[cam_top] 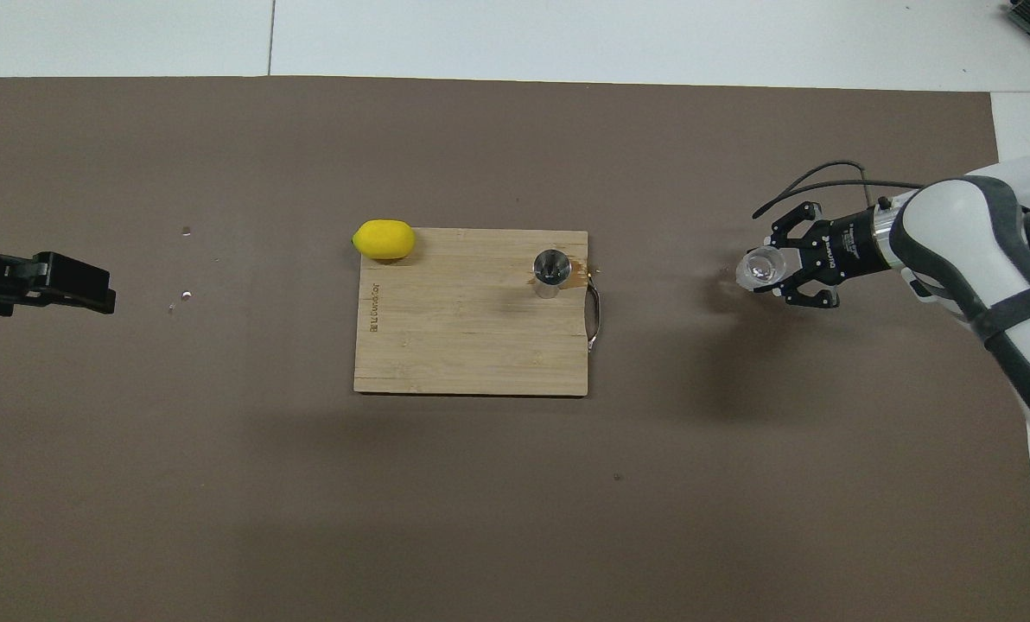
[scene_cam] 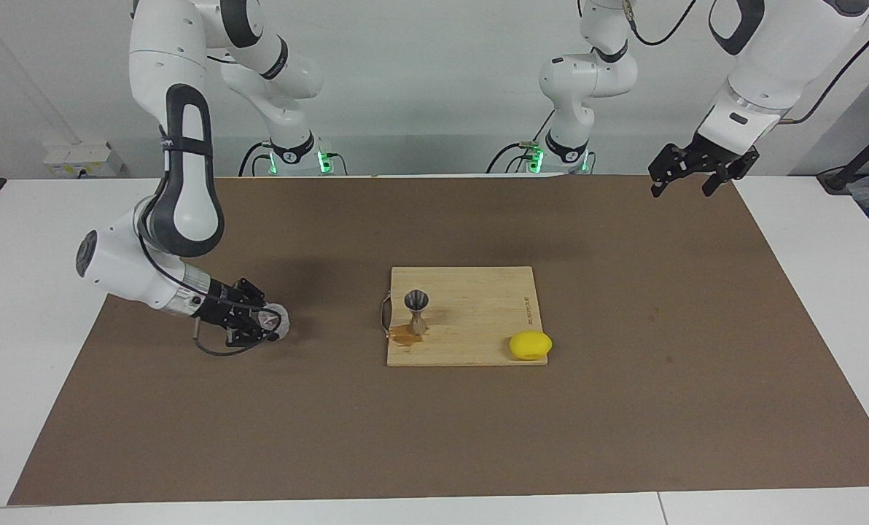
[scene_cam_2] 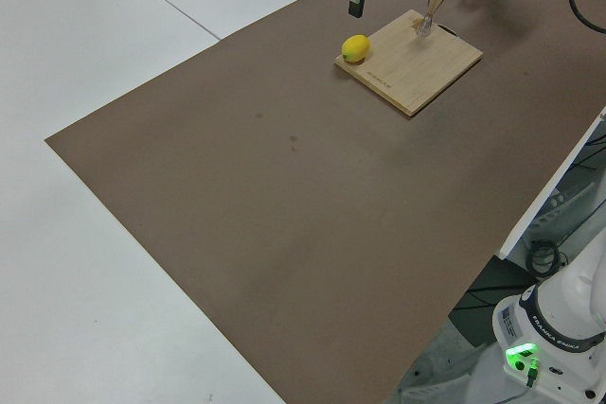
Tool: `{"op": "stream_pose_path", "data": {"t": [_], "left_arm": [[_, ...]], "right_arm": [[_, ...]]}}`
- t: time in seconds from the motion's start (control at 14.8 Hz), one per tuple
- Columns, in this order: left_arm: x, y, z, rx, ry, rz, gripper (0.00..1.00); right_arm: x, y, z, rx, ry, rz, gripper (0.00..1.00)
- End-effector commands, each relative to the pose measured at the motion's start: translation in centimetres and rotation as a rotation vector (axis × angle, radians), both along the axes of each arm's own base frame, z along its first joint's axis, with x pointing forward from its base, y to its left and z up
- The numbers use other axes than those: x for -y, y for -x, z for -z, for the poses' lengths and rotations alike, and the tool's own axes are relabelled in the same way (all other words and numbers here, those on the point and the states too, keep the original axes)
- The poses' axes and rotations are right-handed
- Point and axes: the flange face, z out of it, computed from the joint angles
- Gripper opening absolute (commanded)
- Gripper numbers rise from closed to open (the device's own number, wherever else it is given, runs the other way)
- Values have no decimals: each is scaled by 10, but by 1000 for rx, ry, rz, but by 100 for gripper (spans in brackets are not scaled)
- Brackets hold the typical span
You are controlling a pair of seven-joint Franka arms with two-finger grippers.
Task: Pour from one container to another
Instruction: 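Turn the glass cup upright and carry it back with the right gripper, then lower the glass cup onto the table and open the right gripper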
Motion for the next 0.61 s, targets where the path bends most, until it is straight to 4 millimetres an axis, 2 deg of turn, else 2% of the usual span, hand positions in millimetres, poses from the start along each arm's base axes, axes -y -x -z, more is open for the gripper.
{"op": "stream_pose_path", "data": {"t": [0.0, 0.14, 0.54], "left_arm": [[-2, 10, -1, -3, -14, -2, 100], [-2, 10, -1, -3, -14, -2, 100], [-2, 10, -1, -3, -14, -2, 100]], "right_arm": [[6, 9, 11, 15, -57, -10, 0], [13, 16, 22, 19, -83, 3, 0], [29, 27, 41, 22, -108, -3, 0]]}}
